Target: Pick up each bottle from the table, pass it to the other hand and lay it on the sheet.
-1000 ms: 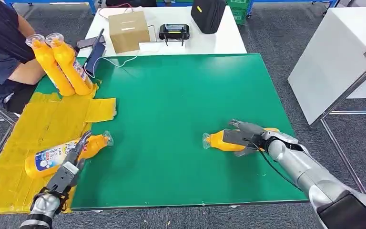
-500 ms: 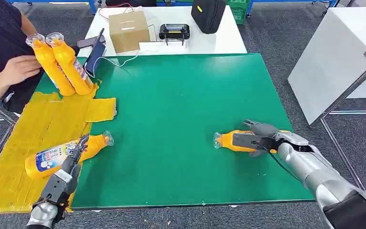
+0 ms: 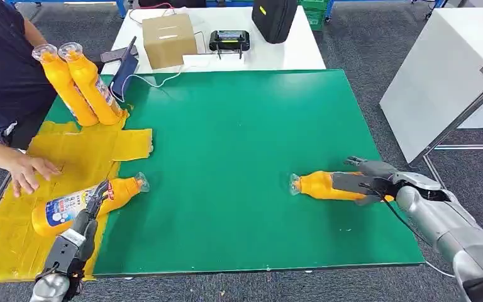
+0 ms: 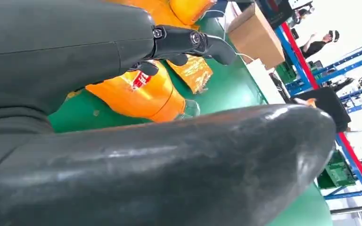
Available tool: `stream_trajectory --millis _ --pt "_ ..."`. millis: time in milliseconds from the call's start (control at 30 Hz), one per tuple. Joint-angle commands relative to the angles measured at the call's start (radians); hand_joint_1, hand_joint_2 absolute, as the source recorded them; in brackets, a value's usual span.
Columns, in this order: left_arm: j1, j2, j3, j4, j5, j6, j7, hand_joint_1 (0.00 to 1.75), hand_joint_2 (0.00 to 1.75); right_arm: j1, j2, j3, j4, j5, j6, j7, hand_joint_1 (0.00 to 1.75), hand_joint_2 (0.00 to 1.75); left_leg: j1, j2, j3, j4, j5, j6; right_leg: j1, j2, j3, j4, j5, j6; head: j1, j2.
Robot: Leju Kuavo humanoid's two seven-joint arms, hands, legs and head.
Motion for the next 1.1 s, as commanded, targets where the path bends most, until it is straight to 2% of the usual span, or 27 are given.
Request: stream_trajectory --millis 33,333,500,867,1100 --pt "0.039 -0.032 0.055 -0.023 0.009 -0.008 -0.027 0.0 0.0 0.085 -0.039 -0.114 -0.207 -0.042 -0.055 -0.019 0.0 1.75 0.001 0.001 0.002 0.0 -0.002 -0.001 0.001 0.006 0.002 -0.001 -0.001 -0.001 0.0 0.0" --pt "0.044 -0.035 0.066 -0.029 0.007 -0.012 -0.027 0.0 0.0 0.093 -0.058 -0.13 -0.254 -0.051 -0.029 -0.008 0.0 1.75 0.001 0.0 0.0 0.001 -0.002 -0.001 0.001 0.006 0.0 0.0 -0.001 -0.002 0.0 0.0" --pt "0.035 -0.033 0.07 -0.018 0.013 -0.025 -0.027 0.0 0.0 0.083 -0.122 -0.103 -0.291 -0.073 0.07 0.01 0.0 1.75 0.001 0.001 -0.001 0.001 -0.002 -0.001 0.0 0.006 -0.001 0.0 -0.001 -0.001 0.0 0.0" --pt "0.004 -0.032 0.057 0.018 0.024 -0.036 -0.027 0.0 0.0 0.162 -0.216 -0.035 -0.294 -0.094 0.116 0.035 0.0 1.75 0.002 -0.002 0.0 0.0 -0.002 -0.001 0.001 0.003 0.002 -0.002 -0.001 -0.002 0.0 0.0" --pt "0.002 -0.031 0.057 0.022 0.024 -0.036 -0.027 0.0 0.0 0.16 -0.215 -0.035 -0.295 -0.095 0.115 0.035 0.0 1.75 0.001 0.0 0.0 0.0 -0.002 -0.001 0.0 0.006 0.0 -0.001 0.0 -0.001 0.0 0.0"
